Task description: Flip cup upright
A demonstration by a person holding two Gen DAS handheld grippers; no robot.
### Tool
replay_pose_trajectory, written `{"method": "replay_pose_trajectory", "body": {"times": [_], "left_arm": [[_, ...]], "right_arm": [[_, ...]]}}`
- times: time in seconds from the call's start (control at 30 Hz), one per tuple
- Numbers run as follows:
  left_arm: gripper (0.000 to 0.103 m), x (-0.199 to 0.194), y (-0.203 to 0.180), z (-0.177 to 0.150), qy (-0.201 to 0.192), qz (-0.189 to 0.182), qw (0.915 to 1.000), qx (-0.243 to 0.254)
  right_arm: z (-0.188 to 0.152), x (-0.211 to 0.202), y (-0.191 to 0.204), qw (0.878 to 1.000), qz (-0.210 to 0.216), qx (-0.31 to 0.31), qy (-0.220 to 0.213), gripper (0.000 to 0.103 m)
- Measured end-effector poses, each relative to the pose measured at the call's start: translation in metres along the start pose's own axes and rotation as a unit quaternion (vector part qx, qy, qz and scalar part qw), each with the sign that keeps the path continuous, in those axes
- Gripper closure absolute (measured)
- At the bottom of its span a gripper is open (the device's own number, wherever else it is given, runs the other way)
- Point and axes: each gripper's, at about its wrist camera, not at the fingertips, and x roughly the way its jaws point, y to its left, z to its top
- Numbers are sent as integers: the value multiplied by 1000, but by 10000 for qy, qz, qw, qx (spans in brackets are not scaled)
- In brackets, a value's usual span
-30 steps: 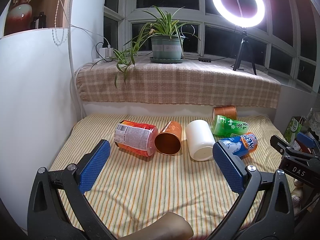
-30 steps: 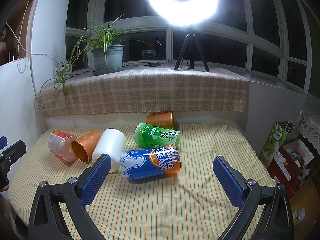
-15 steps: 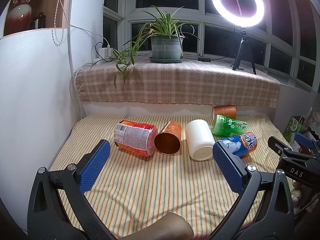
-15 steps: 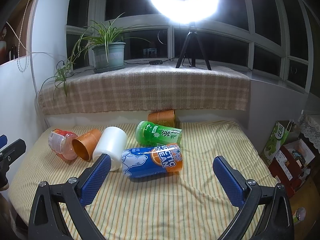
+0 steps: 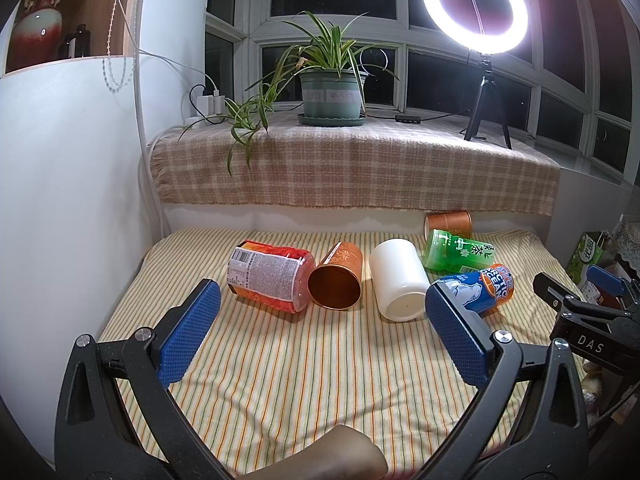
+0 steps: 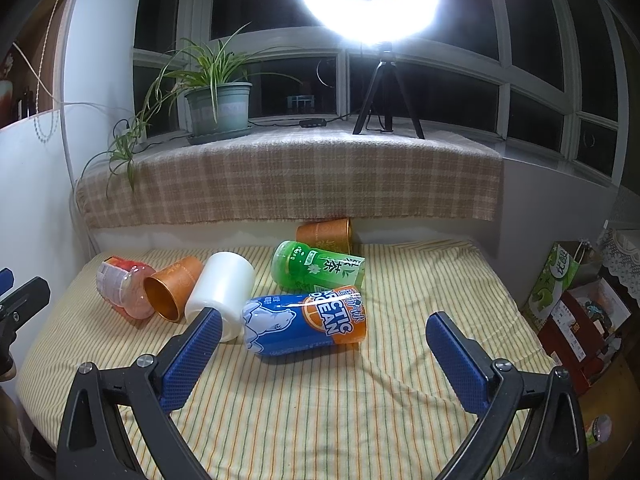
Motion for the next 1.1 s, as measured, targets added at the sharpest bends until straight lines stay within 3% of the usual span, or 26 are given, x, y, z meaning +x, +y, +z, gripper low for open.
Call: {"method": "replay_pose_trajectory", "body": {"times": [0.77, 1.1], "left_arm": [[0, -4, -1, 1, 30, 17, 10000, -6], [0, 8, 1, -10, 215, 77, 9997, 30]], "right_arm": [[-2, 10, 4, 9999, 55, -26, 126, 0], [12, 36, -10, 9975, 467, -327, 420, 0]]}}
